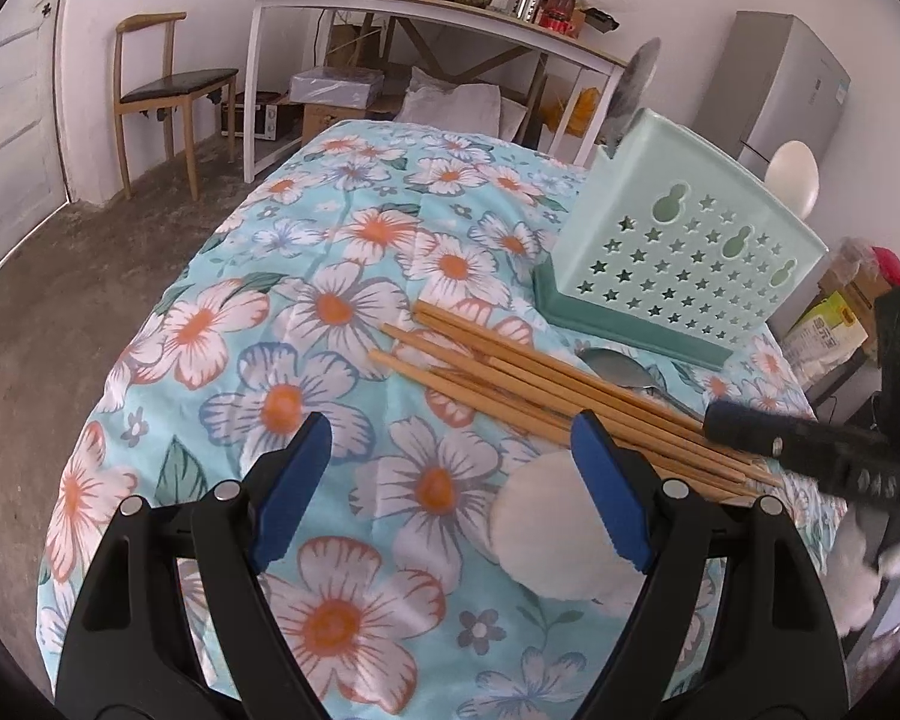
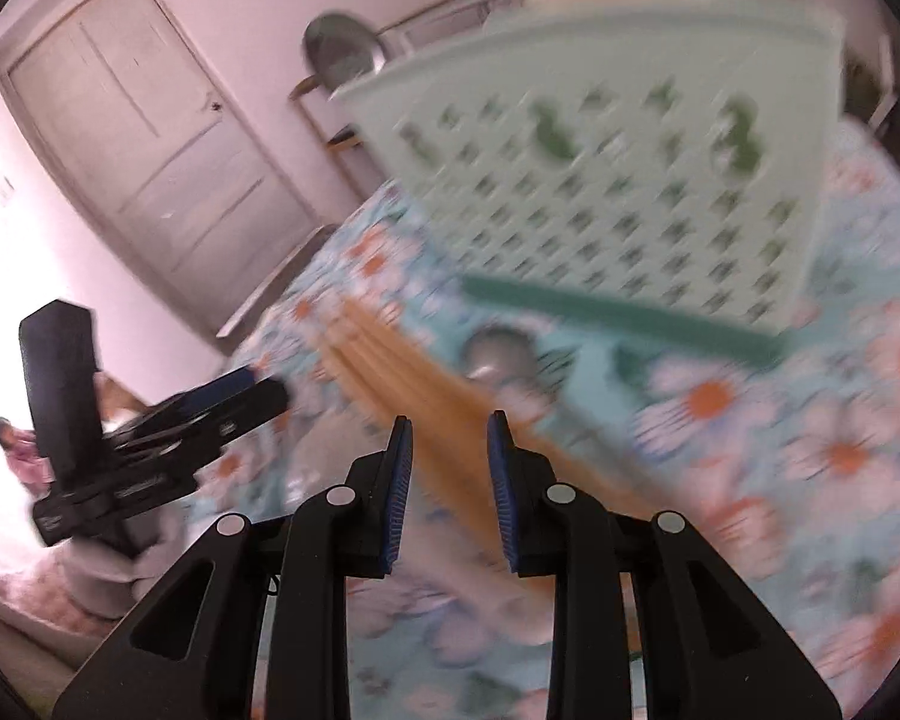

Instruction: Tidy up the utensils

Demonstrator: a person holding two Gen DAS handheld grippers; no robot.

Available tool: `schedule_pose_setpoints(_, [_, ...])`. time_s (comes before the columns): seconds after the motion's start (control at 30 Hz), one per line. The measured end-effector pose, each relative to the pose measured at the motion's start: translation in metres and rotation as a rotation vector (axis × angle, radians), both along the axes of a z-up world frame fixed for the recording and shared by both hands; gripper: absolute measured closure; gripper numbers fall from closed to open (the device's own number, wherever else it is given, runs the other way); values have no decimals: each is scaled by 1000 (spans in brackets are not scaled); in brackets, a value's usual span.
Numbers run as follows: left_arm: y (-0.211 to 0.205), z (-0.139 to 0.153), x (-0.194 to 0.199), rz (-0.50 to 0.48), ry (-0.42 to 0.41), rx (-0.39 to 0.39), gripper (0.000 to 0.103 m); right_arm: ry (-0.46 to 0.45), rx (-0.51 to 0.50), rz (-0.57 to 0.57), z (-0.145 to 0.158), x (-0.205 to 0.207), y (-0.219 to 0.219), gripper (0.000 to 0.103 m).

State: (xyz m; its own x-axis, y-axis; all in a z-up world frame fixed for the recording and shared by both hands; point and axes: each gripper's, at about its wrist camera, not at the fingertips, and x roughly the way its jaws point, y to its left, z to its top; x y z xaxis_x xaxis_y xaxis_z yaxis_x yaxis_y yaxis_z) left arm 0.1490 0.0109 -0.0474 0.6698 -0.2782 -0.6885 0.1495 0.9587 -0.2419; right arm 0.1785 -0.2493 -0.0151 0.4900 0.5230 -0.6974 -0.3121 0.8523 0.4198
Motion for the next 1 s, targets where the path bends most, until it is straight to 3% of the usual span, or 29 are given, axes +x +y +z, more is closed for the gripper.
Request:
schedule_pose_setpoints(0.13, [-1, 2, -1, 1, -7, 6, 25, -56, -138, -5, 4, 5, -3, 77])
schedule_pose_setpoints(0.23, [0, 3, -3, 4, -14, 11, 25, -58, -167, -6, 2, 8, -2, 77])
schedule_pose_setpoints(0.37, [-1, 3, -5, -38, 8, -2, 25, -54, -144, -15, -1, 1, -4, 77])
schedule_pose_setpoints(0.63, [-18, 0, -14, -188, 58, -125, 35, -24, -91, -71, -4, -12, -19, 77])
schedule_pose_setpoints(1.0, [-10, -12, -12, -193, 157, -218, 51, -31, -17, -86, 1, -28, -29, 77])
